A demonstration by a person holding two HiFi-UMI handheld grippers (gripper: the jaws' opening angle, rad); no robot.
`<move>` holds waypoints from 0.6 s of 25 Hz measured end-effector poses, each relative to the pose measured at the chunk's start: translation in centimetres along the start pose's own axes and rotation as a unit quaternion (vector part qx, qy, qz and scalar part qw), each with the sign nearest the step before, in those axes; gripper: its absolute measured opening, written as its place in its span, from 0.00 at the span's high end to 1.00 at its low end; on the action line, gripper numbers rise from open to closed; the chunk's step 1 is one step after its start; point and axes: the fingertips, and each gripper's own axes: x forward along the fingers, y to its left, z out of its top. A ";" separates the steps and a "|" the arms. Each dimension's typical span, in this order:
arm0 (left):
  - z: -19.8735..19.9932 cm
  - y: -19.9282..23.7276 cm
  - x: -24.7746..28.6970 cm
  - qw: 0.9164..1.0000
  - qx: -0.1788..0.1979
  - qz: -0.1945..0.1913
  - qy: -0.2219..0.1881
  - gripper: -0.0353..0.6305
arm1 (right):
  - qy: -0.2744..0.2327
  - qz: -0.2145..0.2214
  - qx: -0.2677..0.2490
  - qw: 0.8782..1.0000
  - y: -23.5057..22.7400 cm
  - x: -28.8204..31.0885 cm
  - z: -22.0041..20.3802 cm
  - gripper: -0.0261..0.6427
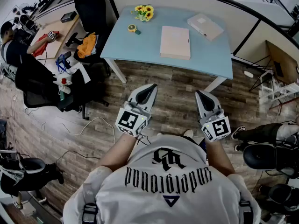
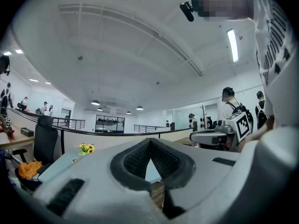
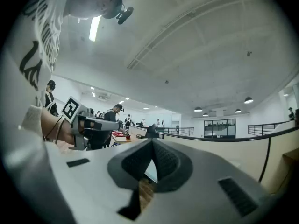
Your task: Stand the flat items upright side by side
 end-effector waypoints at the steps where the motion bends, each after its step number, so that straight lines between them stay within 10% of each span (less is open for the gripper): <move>1: 0.0 0.2 -0.1 1.000 0.000 0.000 0.000 0.94 | 0.000 0.000 0.000 1.000 0.1 0.2 0.0 0.96; 15: 0.0 1.2 -1.2 1.000 0.003 -0.010 0.000 0.94 | 0.003 -0.002 -0.006 1.000 1.8 1.0 0.3 0.96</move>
